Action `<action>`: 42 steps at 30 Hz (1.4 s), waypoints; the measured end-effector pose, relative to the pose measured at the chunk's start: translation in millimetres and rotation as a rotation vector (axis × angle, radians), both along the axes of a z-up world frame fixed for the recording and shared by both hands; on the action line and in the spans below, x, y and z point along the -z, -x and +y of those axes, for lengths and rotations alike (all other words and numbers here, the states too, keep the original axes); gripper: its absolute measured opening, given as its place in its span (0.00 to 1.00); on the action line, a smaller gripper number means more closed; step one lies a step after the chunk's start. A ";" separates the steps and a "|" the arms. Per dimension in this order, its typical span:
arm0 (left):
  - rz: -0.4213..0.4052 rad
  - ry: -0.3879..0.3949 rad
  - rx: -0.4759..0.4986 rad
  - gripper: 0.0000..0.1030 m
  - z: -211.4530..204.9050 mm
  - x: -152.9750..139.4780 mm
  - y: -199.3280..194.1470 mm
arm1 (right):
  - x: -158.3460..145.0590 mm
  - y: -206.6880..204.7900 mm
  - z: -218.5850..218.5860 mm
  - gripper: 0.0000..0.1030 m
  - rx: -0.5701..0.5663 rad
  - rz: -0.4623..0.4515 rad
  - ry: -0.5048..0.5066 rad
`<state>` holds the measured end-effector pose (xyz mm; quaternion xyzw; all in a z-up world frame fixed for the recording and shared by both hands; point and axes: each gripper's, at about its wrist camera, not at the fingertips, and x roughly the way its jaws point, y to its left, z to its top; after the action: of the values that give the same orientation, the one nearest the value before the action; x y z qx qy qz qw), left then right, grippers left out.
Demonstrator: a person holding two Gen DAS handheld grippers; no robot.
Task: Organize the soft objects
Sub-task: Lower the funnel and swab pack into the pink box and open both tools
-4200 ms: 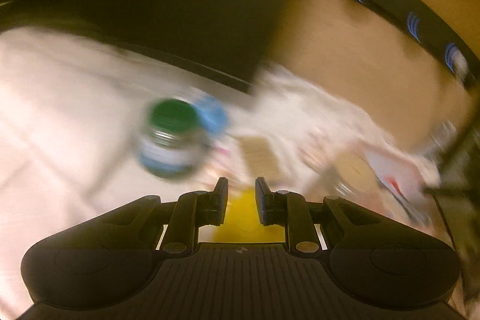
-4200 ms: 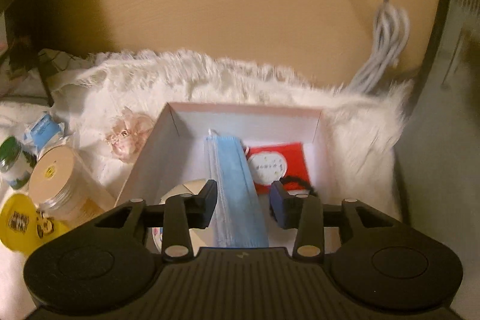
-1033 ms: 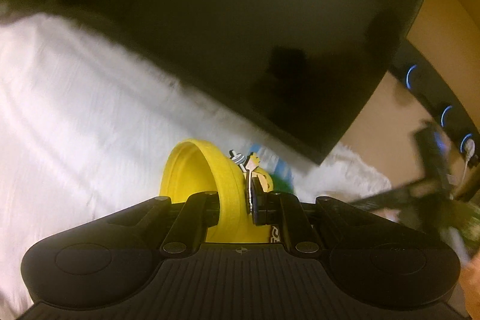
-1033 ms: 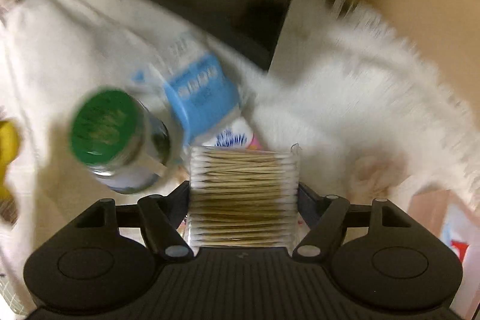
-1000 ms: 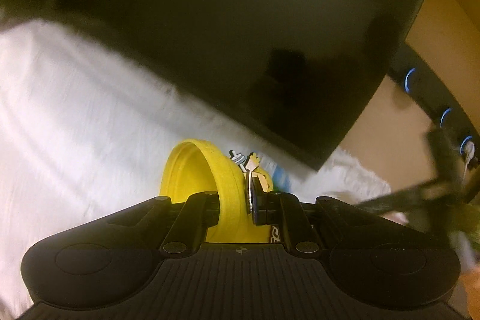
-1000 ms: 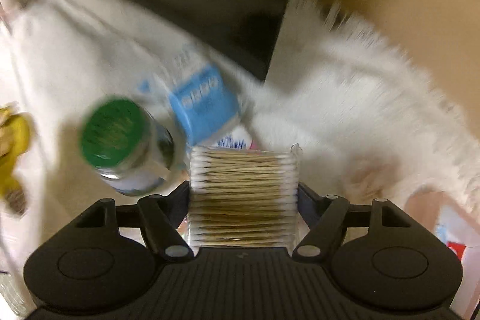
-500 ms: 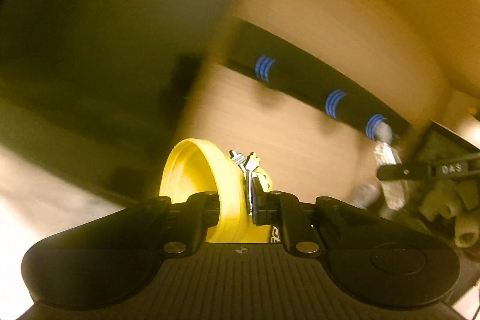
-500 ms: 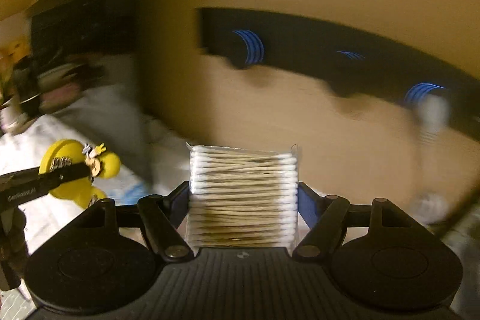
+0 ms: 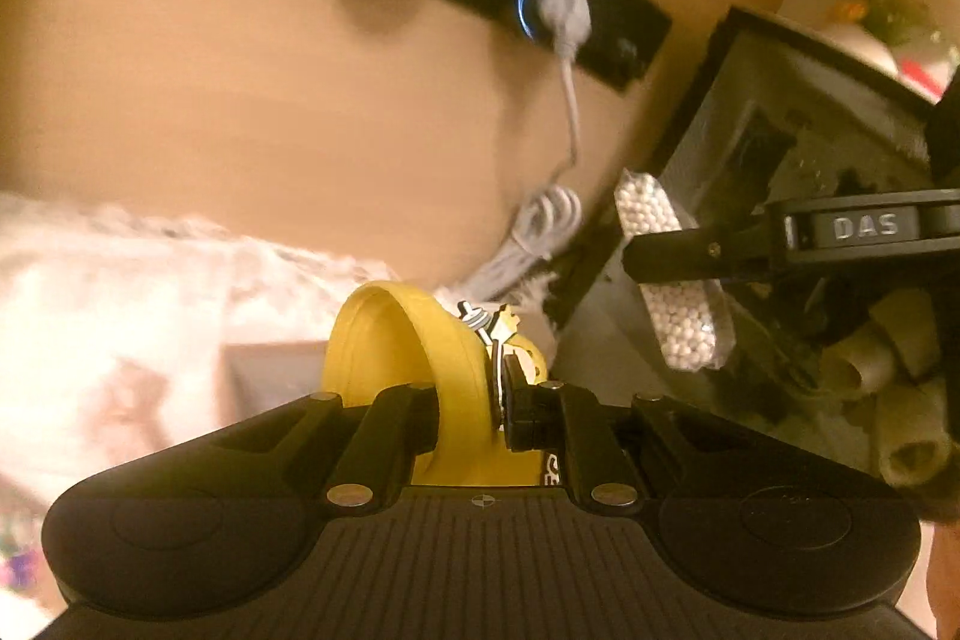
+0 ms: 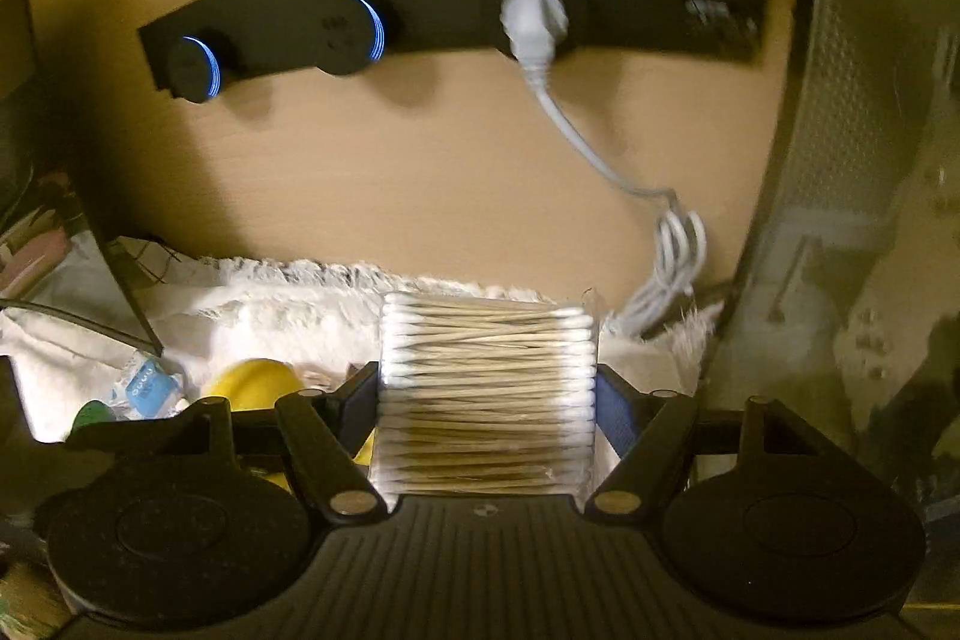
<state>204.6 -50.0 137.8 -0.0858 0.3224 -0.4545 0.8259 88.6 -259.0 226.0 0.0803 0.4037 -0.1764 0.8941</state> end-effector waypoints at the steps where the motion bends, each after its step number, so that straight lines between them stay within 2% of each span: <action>1: 0.007 0.001 -0.001 0.12 -8.2 4.5 -4.8 | 3.9 -1.6 -3.5 0.71 0.007 0.001 -0.002; 3: 0.033 0.022 -0.021 0.13 -21.4 13.0 -16.3 | 7.7 -3.2 -4.3 0.71 0.021 -0.006 0.002; 5: 0.093 0.049 -0.027 0.18 -38.2 24.5 -31.7 | 7.4 -3.2 -5.1 0.71 0.027 -0.022 0.011; 6: 0.148 0.026 -0.027 0.19 -48.9 36.3 -39.3 | 9.2 -4.8 -6.3 0.71 0.030 -0.030 0.019; 8: 0.208 -0.098 -0.026 0.21 -68.3 59.2 -45.4 | 8.9 -5.6 -5.9 0.71 0.038 -0.039 0.037; 9: 0.198 -0.169 -0.016 0.22 -76.7 68.5 -43.9 | 8.5 -4.9 -7.1 0.71 0.041 -0.039 0.039; 10: 0.168 -0.237 0.002 0.30 -83.3 76.3 -39.3 | 9.4 -4.4 -8.6 0.71 0.045 -0.038 0.036; 11: 0.142 -0.270 0.005 0.36 -85.0 78.8 -34.7 | 10.9 -4.2 -10.2 0.71 0.049 -0.034 0.030; 13: 0.126 -0.285 -0.001 0.34 -79.2 77.1 -27.8 | 15.0 -4.1 -12.7 0.71 0.057 -0.021 0.020; 15: 0.135 -0.228 -0.013 0.34 -65.1 63.6 -26.2 | 19.2 -4.7 -15.3 0.71 0.065 -0.008 0.014; 17: 0.106 -0.163 -0.028 0.34 -49.0 45.3 -23.8 | 22.4 -5.1 -16.2 0.71 0.074 -0.001 0.007; 21: 0.063 -0.100 -0.035 0.34 -13.3 15.0 -13.5 | 25.6 -5.4 -17.5 0.71 0.082 -0.006 0.010; 24: 0.057 -0.051 -0.071 0.34 20.9 6.2 0.4 | 30.2 -6.7 -14.4 0.71 0.071 -0.002 0.013; 27: 0.073 -0.023 -0.105 0.34 48.2 6.0 16.5 | 46.2 -13.6 -11.7 0.71 0.046 0.027 -0.053; 31: 0.069 -0.049 -0.134 0.34 81.7 12.3 42.0 | 91.8 -32.3 -2.5 0.71 -0.008 0.129 -0.160; 34: 0.078 -0.085 -0.141 0.34 102.5 27.8 60.5 | 134.4 -43.7 7.6 0.71 -0.031 0.214 -0.158; 37: 0.084 -0.149 -0.163 0.34 130.7 47.5 76.9 | 174.7 -48.0 8.5 0.72 0.001 0.287 -0.145; 39: 0.094 -0.191 -0.204 0.34 150.4 60.2 83.7 | 180.7 -42.3 2.1 0.71 0.009 0.232 -0.213; 42: 0.105 -0.233 -0.312 0.34 184.9 75.9 88.5 | 181.3 -35.6 -1.1 0.72 0.009 0.212 -0.256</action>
<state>116.2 134.9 61.9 -0.0621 0.3983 -0.2754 0.8727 124.1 -260.0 44.8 0.1762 0.5144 -0.1351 0.8283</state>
